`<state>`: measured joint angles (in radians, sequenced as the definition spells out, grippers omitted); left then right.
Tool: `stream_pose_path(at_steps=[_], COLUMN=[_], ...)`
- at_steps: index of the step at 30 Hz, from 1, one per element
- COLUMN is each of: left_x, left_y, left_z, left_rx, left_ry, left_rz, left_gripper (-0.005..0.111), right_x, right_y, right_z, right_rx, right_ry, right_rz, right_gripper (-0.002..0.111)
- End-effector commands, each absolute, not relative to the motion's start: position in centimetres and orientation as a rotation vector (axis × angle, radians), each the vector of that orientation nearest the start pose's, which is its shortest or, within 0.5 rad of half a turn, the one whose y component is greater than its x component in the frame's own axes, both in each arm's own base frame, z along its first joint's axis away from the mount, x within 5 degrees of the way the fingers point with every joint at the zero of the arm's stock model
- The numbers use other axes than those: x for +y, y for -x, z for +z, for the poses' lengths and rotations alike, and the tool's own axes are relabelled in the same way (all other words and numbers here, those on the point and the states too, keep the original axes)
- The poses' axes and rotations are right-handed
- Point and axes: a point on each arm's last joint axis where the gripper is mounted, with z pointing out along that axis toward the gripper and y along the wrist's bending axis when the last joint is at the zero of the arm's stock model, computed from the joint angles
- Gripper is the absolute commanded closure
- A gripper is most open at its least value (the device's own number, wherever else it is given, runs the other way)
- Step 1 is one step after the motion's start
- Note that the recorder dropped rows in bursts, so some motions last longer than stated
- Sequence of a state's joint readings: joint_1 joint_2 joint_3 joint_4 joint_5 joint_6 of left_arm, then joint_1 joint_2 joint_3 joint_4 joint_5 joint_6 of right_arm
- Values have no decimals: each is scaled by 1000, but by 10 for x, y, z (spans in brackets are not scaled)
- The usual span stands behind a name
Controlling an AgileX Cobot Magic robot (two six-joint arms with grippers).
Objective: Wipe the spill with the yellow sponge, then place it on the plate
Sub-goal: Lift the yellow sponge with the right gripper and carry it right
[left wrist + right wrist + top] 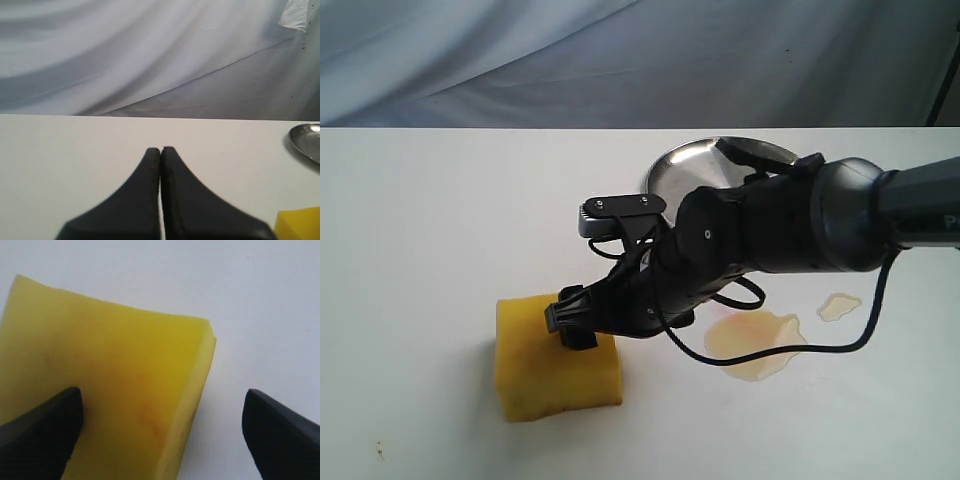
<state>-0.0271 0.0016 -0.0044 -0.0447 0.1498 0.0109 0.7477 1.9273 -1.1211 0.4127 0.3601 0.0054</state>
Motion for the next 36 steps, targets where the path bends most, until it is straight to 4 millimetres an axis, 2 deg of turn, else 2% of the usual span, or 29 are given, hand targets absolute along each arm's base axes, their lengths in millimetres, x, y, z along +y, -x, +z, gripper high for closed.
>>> stream_pose_path(at_steps=[1, 5, 8, 12, 13, 18, 22, 26, 29, 31, 33, 36], left_x=[-2, -2, -2, -2, -2, -2, -2, -2, -2, -2, -2, -2], left_y=[-56, -56, -56, -56, -56, -56, -56, -56, -56, -56, -56, -56], left_z=[200, 200, 200, 200, 200, 200, 200, 200, 200, 200, 200, 200], left_rx=[1629, 1629, 1629, 1629, 1629, 1629, 1629, 1629, 1629, 1629, 1629, 1629], left_ry=[-1, -1, -1, -1, 1, 1, 1, -1, -1, -1, 1, 1], left_rz=[-52, -52, -52, -52, -54, -54, -54, -52, -52, -52, -54, -54], left_gripper=[105, 105, 105, 105, 105, 105, 105, 105, 105, 105, 105, 105], right_x=[274, 275, 275, 275, 276, 276, 276, 271, 263, 258, 245, 206], right_y=[-270, -270, -270, -271, -271, -272, -272, -269, -260, -254, -251, -251], right_z=[141, 136, 136, 136, 136, 137, 147, 183, 212, 223, 237, 242], right_rx=[2690, 2696, 2696, 2693, 2687, 2676, 2649, 2559, 2535, 2535, 2545, 2605], right_ry=[523, 517, 517, 515, 506, 503, 499, 514, 567, 618, 654, 592], right_rz=[560, 557, 557, 558, 562, 564, 579, 619, 630, 611, 562, 461], right_gripper=[29, 30, 41, 68, 81, 106, 108, 108, 108, 108, 108, 108])
